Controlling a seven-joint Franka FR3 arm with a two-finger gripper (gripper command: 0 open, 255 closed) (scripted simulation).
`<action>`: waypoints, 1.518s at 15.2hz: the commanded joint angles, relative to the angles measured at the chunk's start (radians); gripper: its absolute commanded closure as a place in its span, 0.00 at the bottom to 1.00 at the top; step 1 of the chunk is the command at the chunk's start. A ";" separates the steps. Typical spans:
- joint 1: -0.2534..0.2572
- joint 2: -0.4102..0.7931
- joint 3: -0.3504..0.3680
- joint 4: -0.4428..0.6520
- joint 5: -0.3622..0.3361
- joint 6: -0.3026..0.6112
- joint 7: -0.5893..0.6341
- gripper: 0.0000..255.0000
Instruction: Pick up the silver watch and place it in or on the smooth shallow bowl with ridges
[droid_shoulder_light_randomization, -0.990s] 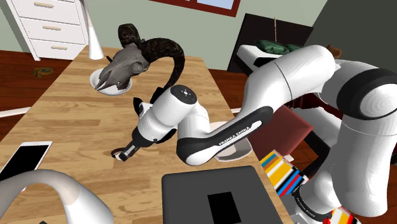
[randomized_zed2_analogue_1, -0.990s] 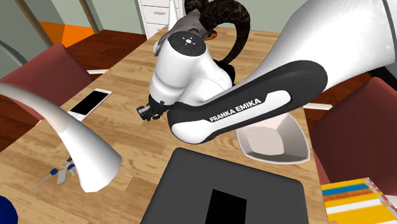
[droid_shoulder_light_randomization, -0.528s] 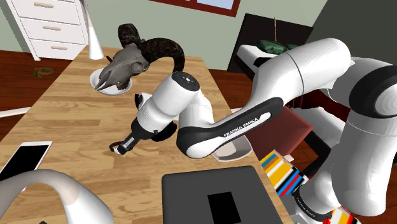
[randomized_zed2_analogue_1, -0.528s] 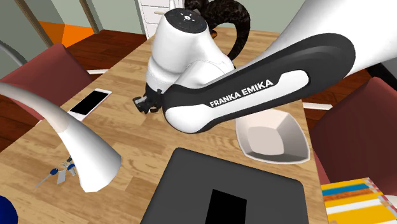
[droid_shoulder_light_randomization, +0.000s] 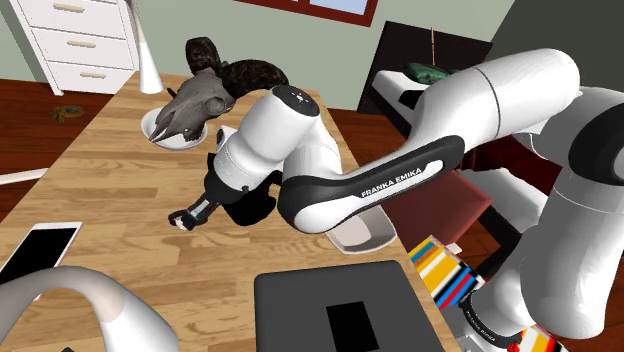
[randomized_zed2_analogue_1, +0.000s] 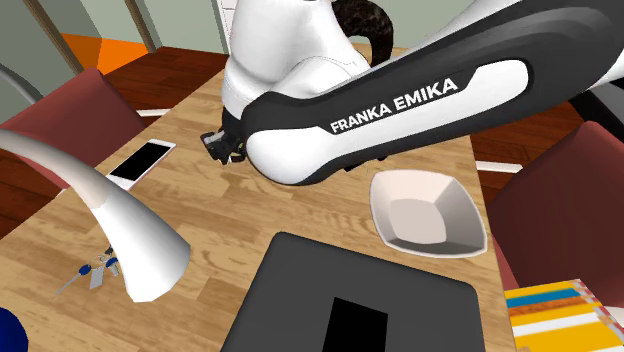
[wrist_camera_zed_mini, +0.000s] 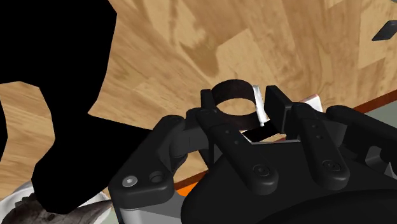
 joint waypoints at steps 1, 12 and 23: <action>-0.004 -0.011 0.008 0.012 0.012 -0.023 -0.007 1.00; -0.185 -0.311 0.101 -0.294 0.352 0.026 -0.294 1.00; -0.119 -0.722 -0.097 -0.664 0.818 -0.041 -0.765 1.00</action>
